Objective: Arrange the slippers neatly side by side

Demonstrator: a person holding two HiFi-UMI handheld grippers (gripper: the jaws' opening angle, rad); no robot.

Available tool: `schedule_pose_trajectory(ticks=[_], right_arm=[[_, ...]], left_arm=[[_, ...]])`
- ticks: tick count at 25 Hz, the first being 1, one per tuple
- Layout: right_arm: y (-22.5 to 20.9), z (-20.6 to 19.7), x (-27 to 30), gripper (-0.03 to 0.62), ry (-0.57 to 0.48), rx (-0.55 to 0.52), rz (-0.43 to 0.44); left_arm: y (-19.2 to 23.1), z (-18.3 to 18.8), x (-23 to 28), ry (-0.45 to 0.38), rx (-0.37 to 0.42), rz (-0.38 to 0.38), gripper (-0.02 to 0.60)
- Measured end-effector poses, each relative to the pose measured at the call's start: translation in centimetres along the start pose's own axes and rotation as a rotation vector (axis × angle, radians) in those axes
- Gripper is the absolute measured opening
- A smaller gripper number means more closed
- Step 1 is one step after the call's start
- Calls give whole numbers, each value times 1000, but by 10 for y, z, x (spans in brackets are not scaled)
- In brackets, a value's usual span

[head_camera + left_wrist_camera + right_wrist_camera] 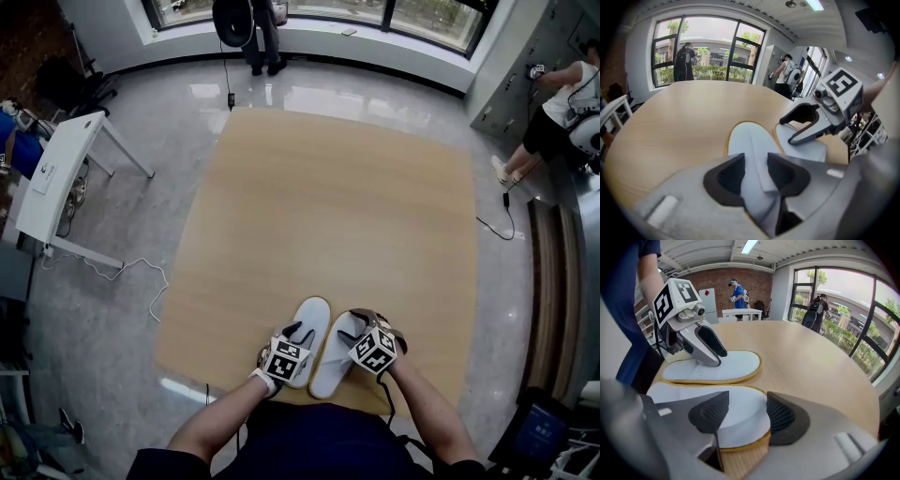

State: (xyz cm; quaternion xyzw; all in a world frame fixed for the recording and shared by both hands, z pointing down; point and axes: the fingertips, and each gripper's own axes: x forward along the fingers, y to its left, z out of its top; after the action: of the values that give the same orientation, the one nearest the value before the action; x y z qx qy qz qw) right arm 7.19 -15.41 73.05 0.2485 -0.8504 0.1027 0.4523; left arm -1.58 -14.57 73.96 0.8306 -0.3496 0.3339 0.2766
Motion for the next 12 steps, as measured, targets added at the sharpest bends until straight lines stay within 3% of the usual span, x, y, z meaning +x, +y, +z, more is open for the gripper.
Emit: schedule_pose_trajectory(ticks=[4, 7, 9, 12], right_arm=[[-29, 22, -39, 296, -230, 186, -187], [-49, 18, -67, 296, -333, 358, -288], [-52, 11, -77, 293, -356, 434, -304], [-33, -1, -78, 276, -349, 509, -258]], left_arm=[[-1, 0, 3, -5, 0, -8, 156], [2, 1, 3, 8, -3, -14, 164], [7, 13, -5, -21, 5, -5, 175], [15, 19, -18, -22, 73, -2, 175]])
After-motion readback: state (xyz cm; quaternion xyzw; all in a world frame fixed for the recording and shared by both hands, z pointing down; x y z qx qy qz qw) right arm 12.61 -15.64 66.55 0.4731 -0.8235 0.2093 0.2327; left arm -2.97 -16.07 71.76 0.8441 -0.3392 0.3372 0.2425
